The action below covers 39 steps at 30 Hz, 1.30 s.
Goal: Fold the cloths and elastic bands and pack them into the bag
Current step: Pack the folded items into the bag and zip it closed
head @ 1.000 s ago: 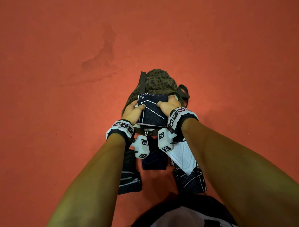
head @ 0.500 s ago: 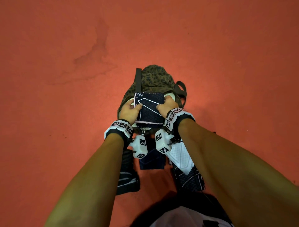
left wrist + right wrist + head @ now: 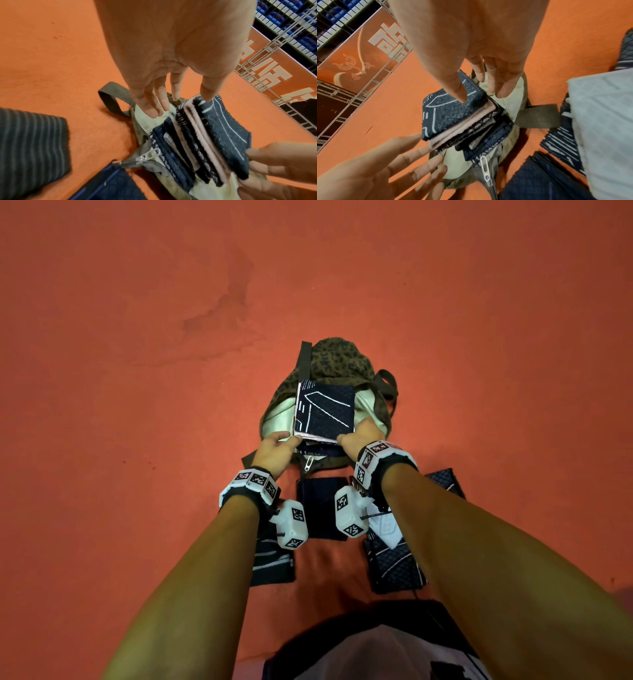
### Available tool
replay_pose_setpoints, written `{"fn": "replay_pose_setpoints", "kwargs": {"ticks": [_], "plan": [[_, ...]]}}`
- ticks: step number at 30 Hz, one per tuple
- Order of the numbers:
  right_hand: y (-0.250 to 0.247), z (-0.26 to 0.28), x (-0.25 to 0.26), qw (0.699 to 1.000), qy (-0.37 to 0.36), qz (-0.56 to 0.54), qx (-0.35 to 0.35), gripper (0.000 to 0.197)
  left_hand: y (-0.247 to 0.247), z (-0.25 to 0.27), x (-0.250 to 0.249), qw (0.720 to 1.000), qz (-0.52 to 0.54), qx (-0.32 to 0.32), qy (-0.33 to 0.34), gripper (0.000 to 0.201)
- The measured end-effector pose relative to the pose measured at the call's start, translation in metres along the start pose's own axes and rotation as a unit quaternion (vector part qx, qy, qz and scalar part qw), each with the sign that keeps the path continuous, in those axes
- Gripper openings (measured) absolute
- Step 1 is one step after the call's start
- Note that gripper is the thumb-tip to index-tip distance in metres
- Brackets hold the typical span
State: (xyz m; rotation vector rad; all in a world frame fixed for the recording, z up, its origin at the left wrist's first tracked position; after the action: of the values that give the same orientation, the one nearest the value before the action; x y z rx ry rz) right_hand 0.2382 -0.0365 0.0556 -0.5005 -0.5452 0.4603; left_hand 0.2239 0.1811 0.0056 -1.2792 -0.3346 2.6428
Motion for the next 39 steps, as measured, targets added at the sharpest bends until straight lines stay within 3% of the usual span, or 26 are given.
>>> {"fn": "replay_pose_setpoints", "kwargs": {"ticks": [4,10,13,16,21,27,29,35,39], "plan": [[0.009,0.015,-0.011,1.0,-0.001,0.005,0.017,0.04,0.003,0.012,0.013,1.0,-0.009,-0.007,-0.001,0.039],[0.04,0.032,-0.031,0.997,-0.001,0.04,0.064,0.01,0.014,0.026,0.052,1.0,0.011,0.003,-0.027,0.026],[0.063,0.037,-0.041,0.993,-0.001,0.072,0.092,0.018,0.02,0.033,0.083,0.998,0.003,0.025,-0.058,0.032],[0.085,0.04,-0.054,0.987,0.01,0.105,0.124,0.01,0.019,0.04,0.103,0.996,-0.012,0.028,-0.079,0.028],[0.103,0.039,-0.07,0.985,0.029,0.097,0.142,0.031,0.021,0.042,0.122,0.993,-0.04,0.054,-0.101,0.029],[0.119,0.025,-0.074,0.985,0.051,0.109,0.127,0.055,0.033,0.036,0.135,0.988,-0.062,0.086,-0.11,0.065],[0.12,0.02,-0.076,0.985,0.066,0.111,0.117,0.059,0.037,0.029,0.143,0.986,-0.06,0.099,-0.122,0.066],[0.117,0.013,-0.076,0.982,0.091,0.122,0.109,0.059,0.035,0.035,0.11,0.982,-0.138,0.095,-0.084,0.033],[0.117,0.012,-0.075,0.983,0.091,0.122,0.105,0.063,0.047,0.037,0.117,0.983,-0.086,0.127,-0.099,0.009]]}}
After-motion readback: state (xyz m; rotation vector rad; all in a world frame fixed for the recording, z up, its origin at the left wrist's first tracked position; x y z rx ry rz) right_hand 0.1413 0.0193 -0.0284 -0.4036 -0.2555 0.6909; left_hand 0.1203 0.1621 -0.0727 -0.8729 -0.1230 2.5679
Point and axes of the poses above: each hand's wrist, its own z-axis away from the middle knuckle, its own y-axis out of the palm, x = y × z, the point moved 8 cm from there along -z, towards the middle knuckle, and after that the axes turned 9 degrees about y, right-handed, at the moved point
